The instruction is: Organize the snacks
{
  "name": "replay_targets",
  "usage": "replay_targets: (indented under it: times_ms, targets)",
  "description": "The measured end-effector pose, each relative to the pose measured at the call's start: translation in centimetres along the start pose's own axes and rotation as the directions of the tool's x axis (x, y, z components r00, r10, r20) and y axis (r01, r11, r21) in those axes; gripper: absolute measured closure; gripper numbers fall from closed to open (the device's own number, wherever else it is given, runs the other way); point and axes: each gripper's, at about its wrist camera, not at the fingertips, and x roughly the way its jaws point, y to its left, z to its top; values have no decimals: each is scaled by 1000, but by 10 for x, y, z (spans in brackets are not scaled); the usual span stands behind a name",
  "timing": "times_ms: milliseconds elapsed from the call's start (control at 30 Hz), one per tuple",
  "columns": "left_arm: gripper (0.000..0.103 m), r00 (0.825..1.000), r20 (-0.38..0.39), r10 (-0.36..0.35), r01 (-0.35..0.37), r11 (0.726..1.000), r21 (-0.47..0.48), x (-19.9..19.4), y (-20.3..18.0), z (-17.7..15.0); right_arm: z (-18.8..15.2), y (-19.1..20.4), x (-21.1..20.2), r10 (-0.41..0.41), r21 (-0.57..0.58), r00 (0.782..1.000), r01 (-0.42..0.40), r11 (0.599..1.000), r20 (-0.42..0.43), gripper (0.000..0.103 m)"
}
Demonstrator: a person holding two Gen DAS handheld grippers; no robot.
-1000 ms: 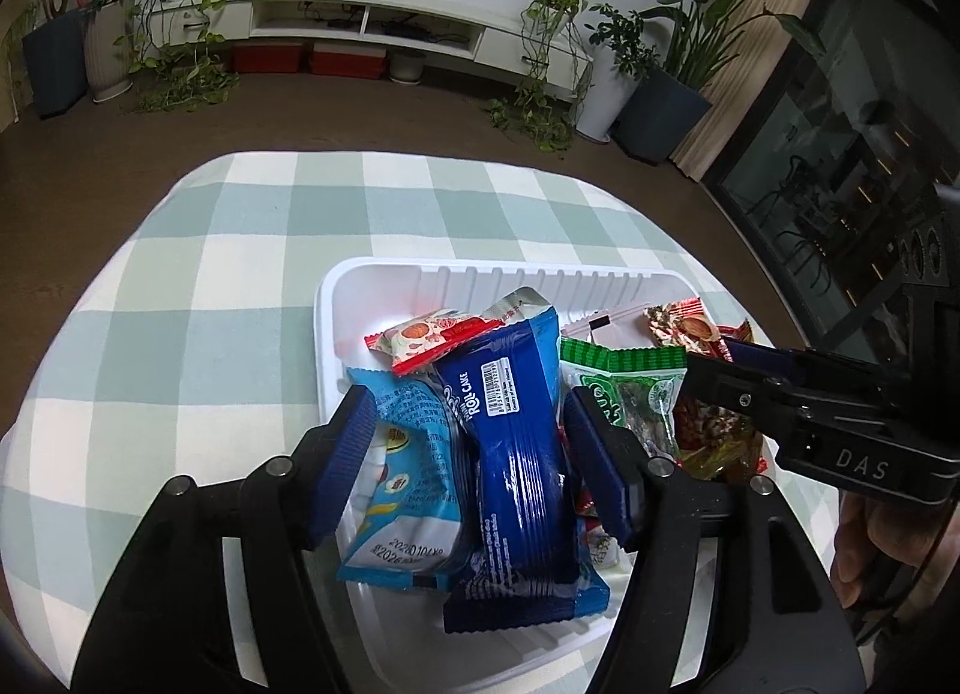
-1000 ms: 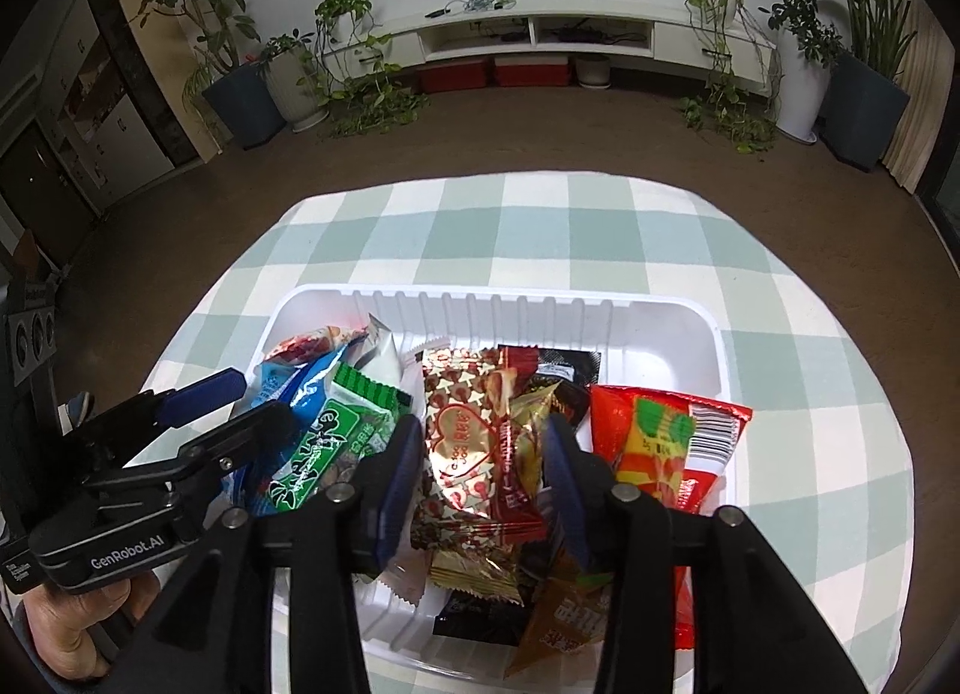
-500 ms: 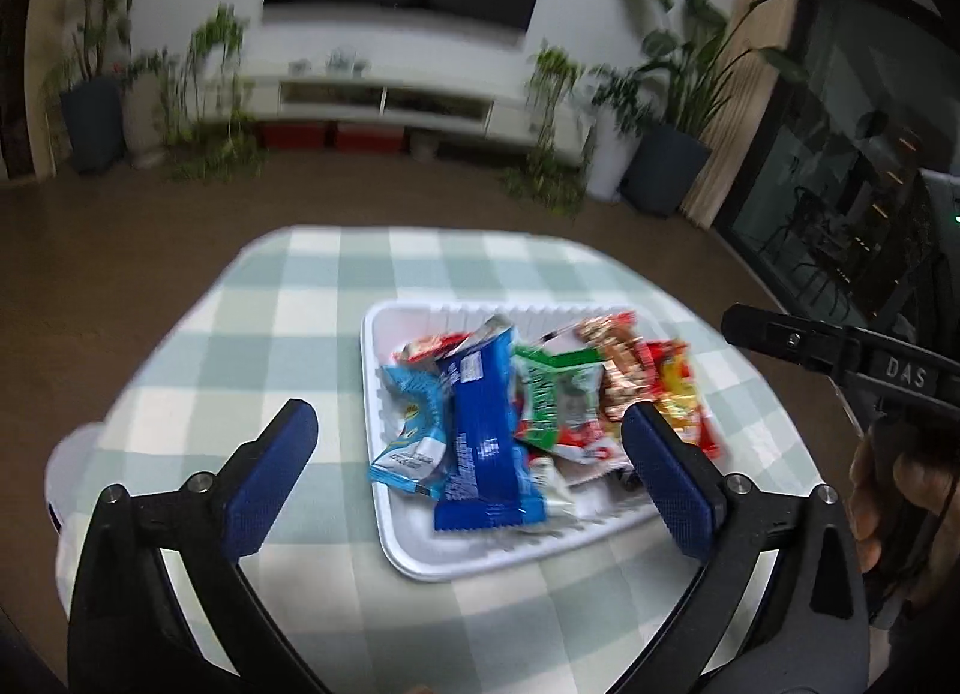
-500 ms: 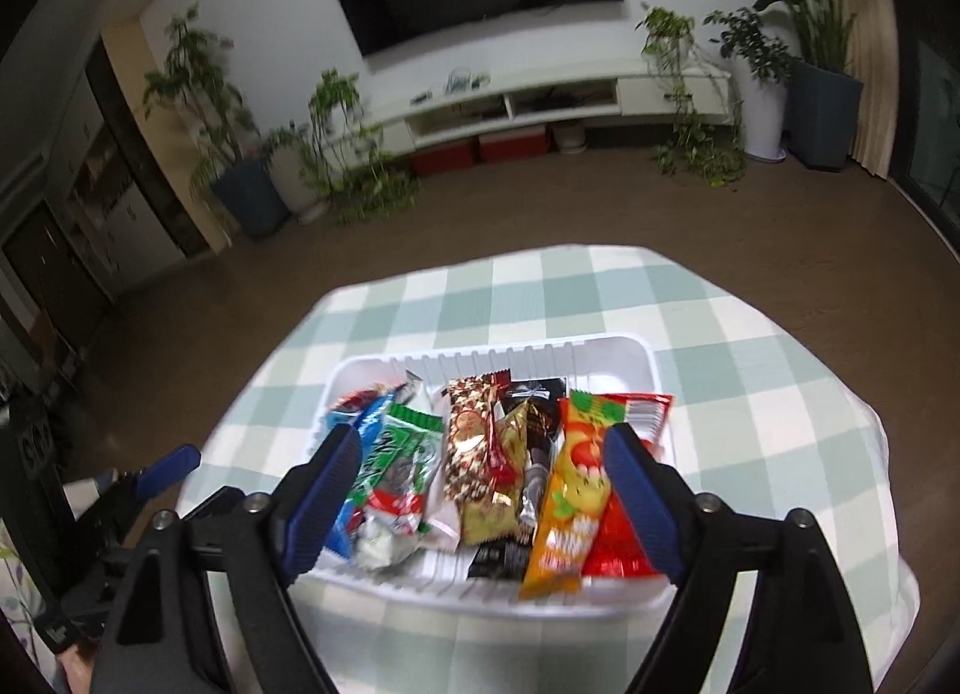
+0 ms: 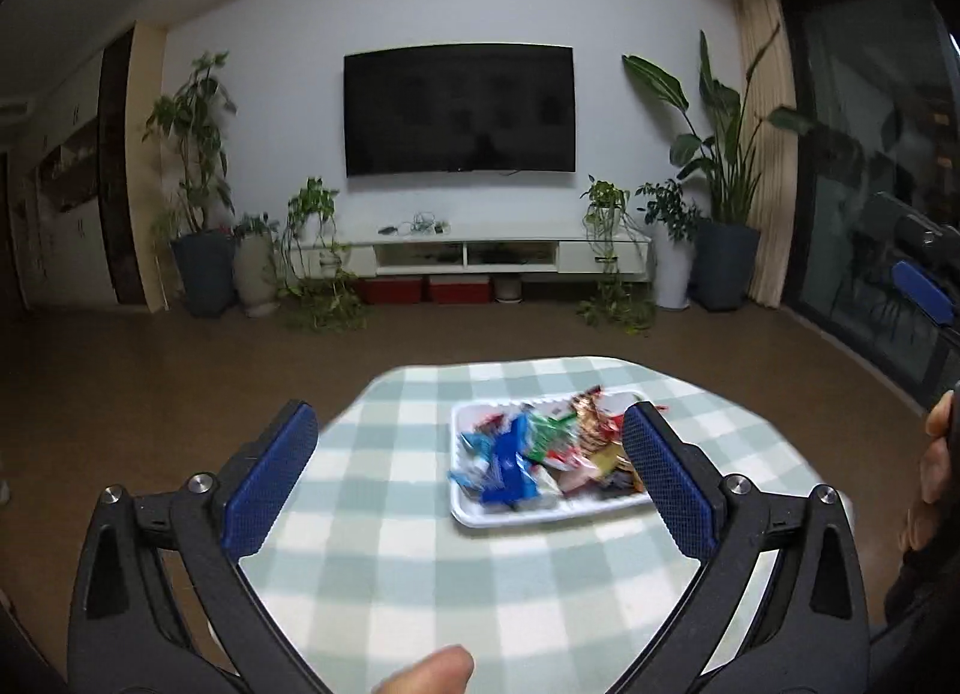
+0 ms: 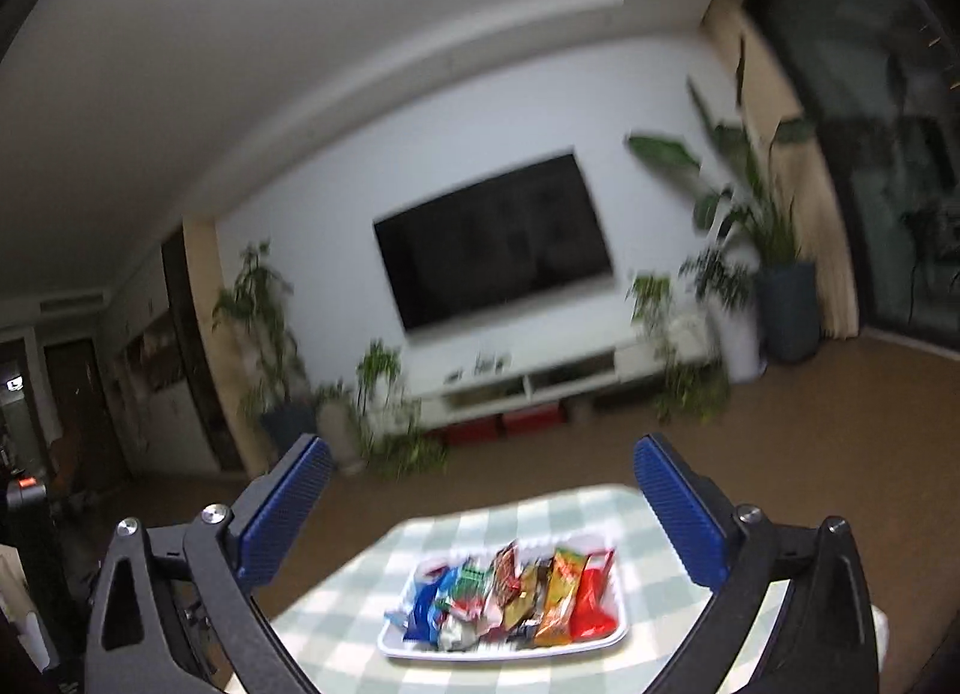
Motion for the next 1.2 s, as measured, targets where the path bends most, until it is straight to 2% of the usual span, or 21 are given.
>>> replay_targets:
  times_ms: [100, 267, 367, 533, 700, 833, 1033, 1200]
  targets:
    - [0, 1000, -16, -3, 3, 1000, 12, -24, -4, -9, 8, 2, -33, 29, 20, 999, -29, 999, 23, 0]
    - [0, 997, -59, 52, -51, 998, 22, -53, -12, -29, 4, 6, -76, -21, -18, 1000, 21, 1000, 7, 0]
    - [0, 992, -96, 81, -78, 996, 40, -62, -19, -41, -7, 8, -89, -48, -57, 999, 46, 997, -26, 0]
    - [0, 984, -174, 42, -41, 999, 9, -68, -25, -63, -40, 12, -90, -99, -118, 983, 81, 990, -153, 0]
    - [0, 970, -241, 38, -31, 999, 30, -49, -35, -81, -69, 9, -76, -161, -140, 944, 125, 982, -287, 0]
    - [0, 954, -300, 29, -28, 1000, 7, -29, -33, -94, -81, 7, -68, -212, -171, 916, 161, 972, -340, 0]
    - [0, 932, -362, 29, -41, 999, -26, -1, -22, -105, -94, 5, -62, -238, -195, 894, 174, 965, -380, 0]
    - [0, 920, -391, 20, -40, 998, -43, 11, -18, -112, -102, 10, -54, -235, -200, 883, 165, 966, -407, 0]
